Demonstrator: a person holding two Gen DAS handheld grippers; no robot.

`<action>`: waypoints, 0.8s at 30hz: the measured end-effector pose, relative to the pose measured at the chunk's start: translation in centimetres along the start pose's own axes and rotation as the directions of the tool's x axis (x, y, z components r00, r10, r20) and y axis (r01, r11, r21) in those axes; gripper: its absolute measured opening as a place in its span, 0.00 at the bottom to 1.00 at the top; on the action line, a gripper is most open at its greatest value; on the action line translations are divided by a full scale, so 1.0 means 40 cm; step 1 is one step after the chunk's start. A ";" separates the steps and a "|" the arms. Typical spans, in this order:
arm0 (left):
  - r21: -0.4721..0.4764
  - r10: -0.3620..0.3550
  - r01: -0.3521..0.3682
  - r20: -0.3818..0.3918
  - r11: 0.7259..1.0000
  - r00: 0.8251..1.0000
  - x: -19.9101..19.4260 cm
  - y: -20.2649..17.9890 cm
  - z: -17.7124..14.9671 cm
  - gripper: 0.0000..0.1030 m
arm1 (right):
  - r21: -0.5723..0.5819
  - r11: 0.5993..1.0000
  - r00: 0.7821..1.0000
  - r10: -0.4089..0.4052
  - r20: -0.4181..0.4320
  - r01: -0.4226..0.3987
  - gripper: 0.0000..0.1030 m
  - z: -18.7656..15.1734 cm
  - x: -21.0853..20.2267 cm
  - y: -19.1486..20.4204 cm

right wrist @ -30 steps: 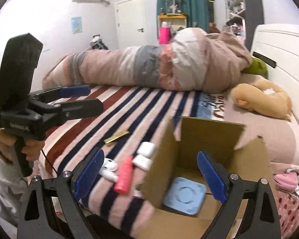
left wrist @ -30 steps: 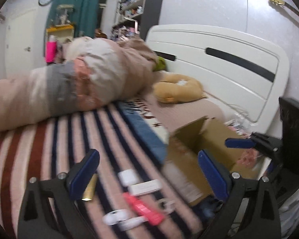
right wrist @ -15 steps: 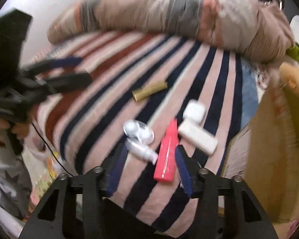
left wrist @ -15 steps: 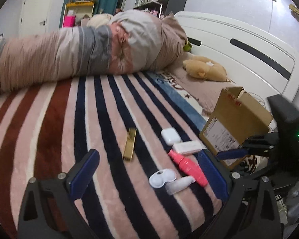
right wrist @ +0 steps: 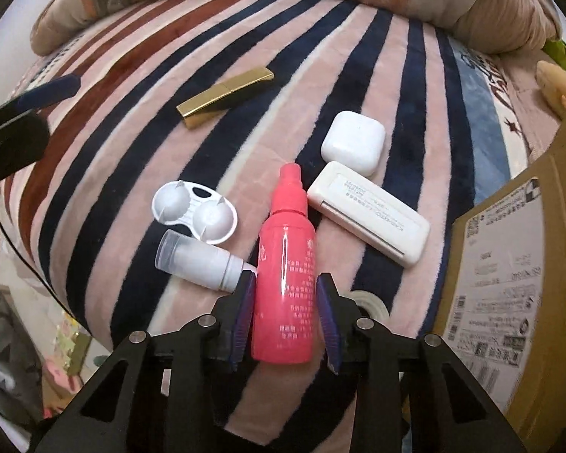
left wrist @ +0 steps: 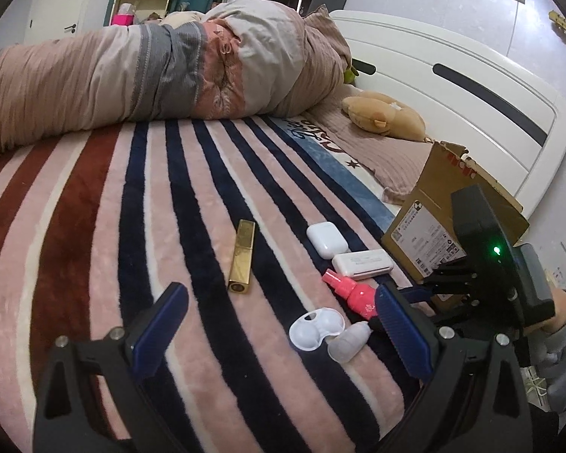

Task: Organize rigid objects
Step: 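Grasp the pink spray bottle with the right gripper, then lower the pink bottle into the box and open the right gripper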

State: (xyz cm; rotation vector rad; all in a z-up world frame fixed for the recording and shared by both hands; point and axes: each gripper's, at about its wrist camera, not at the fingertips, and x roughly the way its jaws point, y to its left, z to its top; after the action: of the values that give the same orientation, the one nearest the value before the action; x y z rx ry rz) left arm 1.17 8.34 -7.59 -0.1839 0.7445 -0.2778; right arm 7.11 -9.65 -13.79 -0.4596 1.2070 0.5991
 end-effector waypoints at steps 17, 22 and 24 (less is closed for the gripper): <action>-0.037 -0.132 0.132 -0.007 0.991 0.991 -0.021 -0.058 0.037 0.95 | -0.062 0.993 0.943 0.117 0.312 -0.103 0.26 -0.022 -0.184 0.062; -0.040 -0.205 0.207 0.036 0.978 0.978 -0.051 -0.122 0.097 0.73 | -0.150 0.973 0.871 0.225 0.437 -0.176 0.26 -0.052 -0.297 0.080; -0.023 -0.236 0.237 0.049 0.971 0.971 -0.063 -0.157 0.123 0.58 | -0.158 0.970 0.842 0.240 0.484 -0.186 0.26 -0.067 -0.335 0.067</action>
State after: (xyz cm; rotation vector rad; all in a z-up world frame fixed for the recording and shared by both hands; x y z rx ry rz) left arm 1.64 3.52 -0.77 -0.3067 0.6815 -0.4882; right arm 0.27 -11.75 -1.82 -0.2314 0.7307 0.9157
